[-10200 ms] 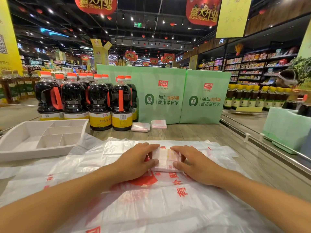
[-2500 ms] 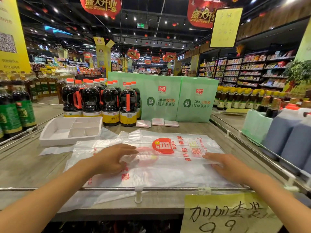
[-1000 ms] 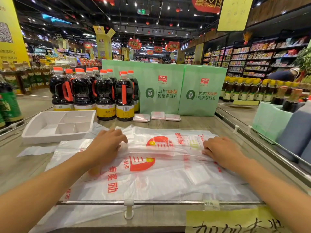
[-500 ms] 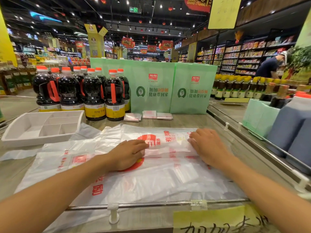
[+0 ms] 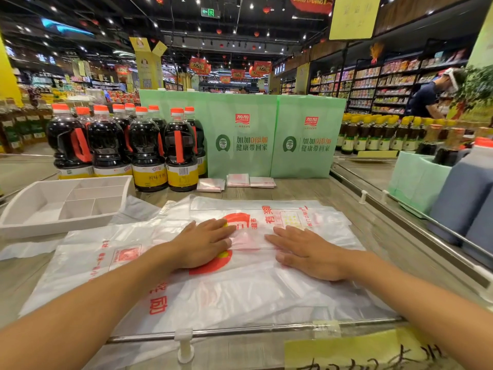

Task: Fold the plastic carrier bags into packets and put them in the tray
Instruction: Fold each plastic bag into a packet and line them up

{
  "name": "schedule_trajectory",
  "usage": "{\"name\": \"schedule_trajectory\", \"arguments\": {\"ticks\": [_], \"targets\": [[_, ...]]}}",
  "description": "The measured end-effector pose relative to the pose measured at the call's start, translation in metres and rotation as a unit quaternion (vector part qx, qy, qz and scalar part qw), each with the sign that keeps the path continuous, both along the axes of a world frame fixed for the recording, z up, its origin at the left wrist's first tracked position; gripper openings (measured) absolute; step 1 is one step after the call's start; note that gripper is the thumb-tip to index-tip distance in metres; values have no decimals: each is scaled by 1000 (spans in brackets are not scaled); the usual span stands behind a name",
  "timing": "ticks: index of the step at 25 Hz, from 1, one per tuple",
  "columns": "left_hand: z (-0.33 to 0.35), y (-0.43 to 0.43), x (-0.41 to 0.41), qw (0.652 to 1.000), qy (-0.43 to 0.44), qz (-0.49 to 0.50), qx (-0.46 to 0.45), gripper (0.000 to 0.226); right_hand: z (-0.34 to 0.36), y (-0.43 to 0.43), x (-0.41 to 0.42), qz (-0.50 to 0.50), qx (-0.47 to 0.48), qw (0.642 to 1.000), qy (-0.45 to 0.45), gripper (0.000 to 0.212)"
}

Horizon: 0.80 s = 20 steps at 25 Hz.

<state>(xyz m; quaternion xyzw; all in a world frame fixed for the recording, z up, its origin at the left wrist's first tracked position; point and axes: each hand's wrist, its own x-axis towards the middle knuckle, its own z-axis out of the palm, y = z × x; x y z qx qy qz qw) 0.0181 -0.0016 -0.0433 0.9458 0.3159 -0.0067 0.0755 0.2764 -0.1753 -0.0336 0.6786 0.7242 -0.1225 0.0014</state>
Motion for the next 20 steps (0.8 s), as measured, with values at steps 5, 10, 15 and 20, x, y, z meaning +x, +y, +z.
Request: {"name": "schedule_trajectory", "arguments": {"ticks": [5,10,15,20], "targets": [[-2,11,-12,998,55,21,-8,60,4,-7,0,-30,-28,998,-42,67],[1,13,-18,997,75,32,-7,68,6,-18,8,-69,-54,995,-45,80],[0,19,-38,994,65,84,-12,102,10,-33,21,-120,-74,989,-31,67],[0,26,-52,991,56,123,-23,110,12,-42,27,-152,-78,985,-33,68]]}}
